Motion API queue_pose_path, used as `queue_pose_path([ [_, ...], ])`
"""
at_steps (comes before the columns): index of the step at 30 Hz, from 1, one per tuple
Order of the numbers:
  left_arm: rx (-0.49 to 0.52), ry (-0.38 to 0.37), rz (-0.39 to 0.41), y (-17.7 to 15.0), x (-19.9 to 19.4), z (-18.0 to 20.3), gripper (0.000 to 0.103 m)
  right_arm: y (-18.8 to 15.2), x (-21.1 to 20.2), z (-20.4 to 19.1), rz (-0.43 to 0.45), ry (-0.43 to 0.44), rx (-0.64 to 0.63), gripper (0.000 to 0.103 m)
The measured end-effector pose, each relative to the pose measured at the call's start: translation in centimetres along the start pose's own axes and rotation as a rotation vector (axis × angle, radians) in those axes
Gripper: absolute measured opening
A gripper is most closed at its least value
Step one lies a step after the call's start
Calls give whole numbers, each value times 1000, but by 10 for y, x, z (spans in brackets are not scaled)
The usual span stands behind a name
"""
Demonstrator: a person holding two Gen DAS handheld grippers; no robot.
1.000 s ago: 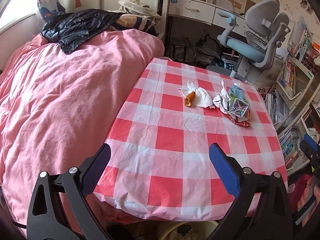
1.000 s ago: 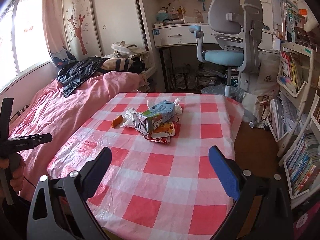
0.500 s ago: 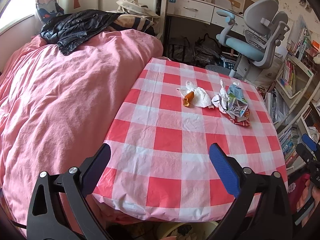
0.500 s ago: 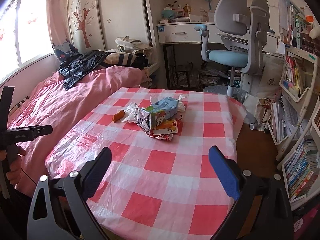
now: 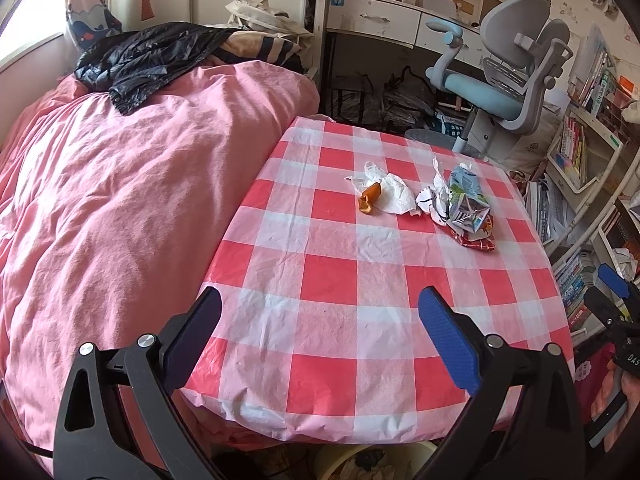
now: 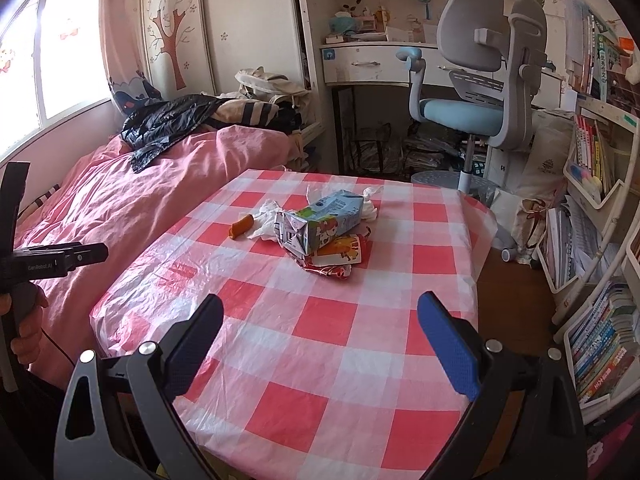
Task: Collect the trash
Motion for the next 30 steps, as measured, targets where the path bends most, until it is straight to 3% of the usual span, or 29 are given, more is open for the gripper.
queue_pose_path([
  [7,50,-26,-18,12,15,4,95,0,12,-11,-19,26,-24,94],
  [13,14,-59,-75,19,48,-2,90,5,30,-18,-25,63,-18,94],
  [17,52,-60,-101,24,75,4,88,13,43,-20,-25,103,9,94],
  [25,53,-84,-109,47,120,9,83,40,77,-2,-29,207,212,94],
  [30,64,-89,-128,57,147,16,80,49,116,9,-88,266,367,93],
])
Point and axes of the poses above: each gripper's, at about its wrist camera, not at the fingertips, and x roughly the way its jaws point, z to its right, y to its top, the point moved 8 cm from there along x, roughly the way its jaws point, and after that the axes turned 10 degrees about -y, right-handed, at the moved point
